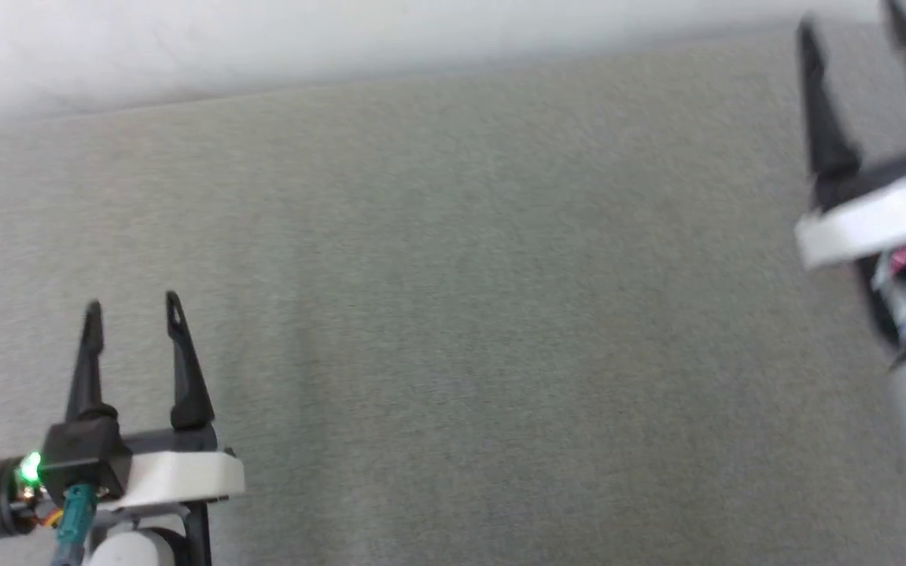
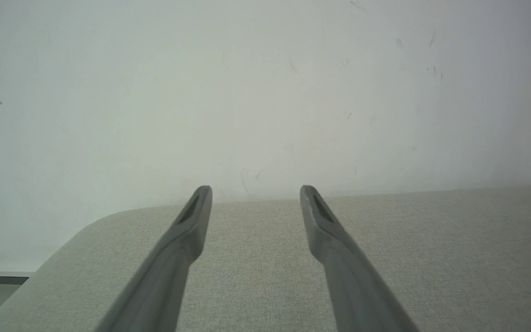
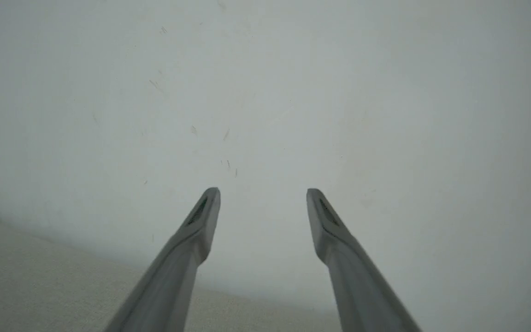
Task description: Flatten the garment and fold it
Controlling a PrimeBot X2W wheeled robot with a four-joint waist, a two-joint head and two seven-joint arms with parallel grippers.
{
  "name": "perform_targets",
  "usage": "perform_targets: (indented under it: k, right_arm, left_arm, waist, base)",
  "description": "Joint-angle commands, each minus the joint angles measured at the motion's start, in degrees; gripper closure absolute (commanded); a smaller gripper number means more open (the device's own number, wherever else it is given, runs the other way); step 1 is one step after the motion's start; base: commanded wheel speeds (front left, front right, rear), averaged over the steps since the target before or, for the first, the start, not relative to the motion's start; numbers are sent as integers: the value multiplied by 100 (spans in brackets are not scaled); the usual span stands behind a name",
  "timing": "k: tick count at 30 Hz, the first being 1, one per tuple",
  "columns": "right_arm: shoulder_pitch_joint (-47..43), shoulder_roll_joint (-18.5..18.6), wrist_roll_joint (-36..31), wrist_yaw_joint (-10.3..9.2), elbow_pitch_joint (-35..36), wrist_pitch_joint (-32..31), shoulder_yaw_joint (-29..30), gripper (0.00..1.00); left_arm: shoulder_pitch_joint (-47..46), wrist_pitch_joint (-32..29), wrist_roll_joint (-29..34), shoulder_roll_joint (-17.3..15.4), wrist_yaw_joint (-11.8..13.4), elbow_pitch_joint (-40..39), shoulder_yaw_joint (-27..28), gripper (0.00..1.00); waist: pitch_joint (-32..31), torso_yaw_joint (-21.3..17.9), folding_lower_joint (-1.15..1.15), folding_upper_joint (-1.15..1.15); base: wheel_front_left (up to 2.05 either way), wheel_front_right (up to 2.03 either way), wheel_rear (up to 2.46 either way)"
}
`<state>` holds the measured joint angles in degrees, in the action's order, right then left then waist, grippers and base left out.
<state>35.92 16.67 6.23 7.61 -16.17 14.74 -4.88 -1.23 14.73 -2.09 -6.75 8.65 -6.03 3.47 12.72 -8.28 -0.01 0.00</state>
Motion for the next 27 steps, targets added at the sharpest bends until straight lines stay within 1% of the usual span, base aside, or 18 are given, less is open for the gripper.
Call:
perform_targets:
  k: [1,6,7,11,14,16,20,27]
  right_arm:
    - [-384,-229,88,-12,204,24,141,0]
    - [-1422,-785,164,-12,660,25,367,0]
    - [-1422,-785,164,-12,660,25,367,0]
    - [-2175,-1094,272,-12,824,25,602,0]
    - [-2684,-1194,285,-12,893,25,657,0]
    - [-2976,-1258,406,-12,982,25,822,0]
    - [-3485,-1313,406,-12,1251,26,856,0]
    - [-3926,-1364,315,-12,1591,26,752,0]
  left_arm:
    - [75,27,-54,49,-53,127,-14,0]
    - [189,27,-63,145,-112,443,-65,0]
    - [189,27,-63,145,-112,443,-65,0]
    - [343,27,-40,203,-148,595,-140,0]
    - [404,27,-32,222,-191,715,-161,0]
    - [422,27,-13,233,-202,770,-176,0]
    - [466,27,2,253,-208,790,-178,0]
    - [470,27,7,269,-313,705,-180,0]
  waist:
    - [-408,409,1,0]
    - [-697,624,1,0]
    - [-697,624,1,0]
    - [-896,731,1,0]
    - [-1008,812,1,0]
    - [-1069,876,1,0]
    - [-1139,928,1,0]
    - [-1148,938,1,0]
  base:
    - [0,0,0]
    - [0,0,0]
    - [0,0,0]
    - [0,0,0]
    - [0,0,0]
    - [0,0,0]
    - [0,0,0]
    - [0,0,0]
